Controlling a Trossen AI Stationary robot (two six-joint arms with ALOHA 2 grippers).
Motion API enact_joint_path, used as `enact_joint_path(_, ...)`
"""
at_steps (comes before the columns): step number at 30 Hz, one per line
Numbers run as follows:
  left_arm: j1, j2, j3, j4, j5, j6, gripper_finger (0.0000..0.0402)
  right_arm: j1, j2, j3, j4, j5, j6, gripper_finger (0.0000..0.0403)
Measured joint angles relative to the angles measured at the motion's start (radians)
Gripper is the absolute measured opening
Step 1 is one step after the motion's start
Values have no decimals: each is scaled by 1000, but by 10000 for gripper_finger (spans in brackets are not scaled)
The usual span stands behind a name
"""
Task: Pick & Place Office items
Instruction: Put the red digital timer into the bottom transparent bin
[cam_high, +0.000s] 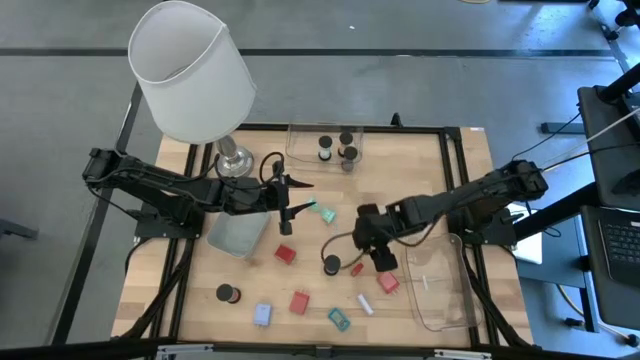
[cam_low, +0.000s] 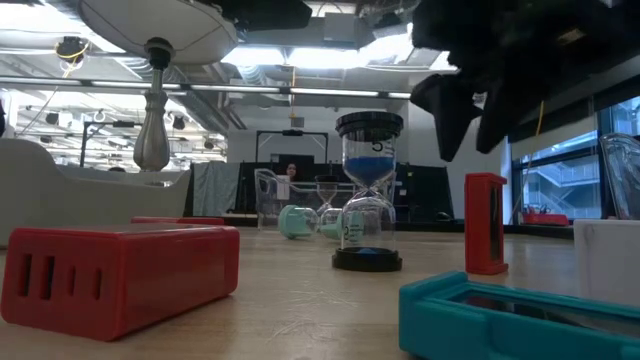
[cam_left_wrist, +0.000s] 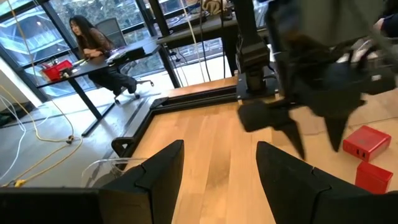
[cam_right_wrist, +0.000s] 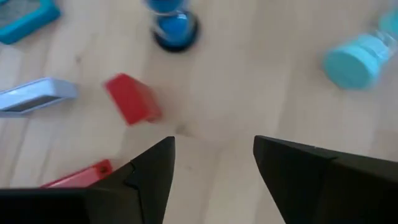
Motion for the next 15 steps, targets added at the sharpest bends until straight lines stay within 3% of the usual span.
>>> enact_joint_path(15,0,0,0,8,0,-10,198,127,65,-1,130,2,-39,215)
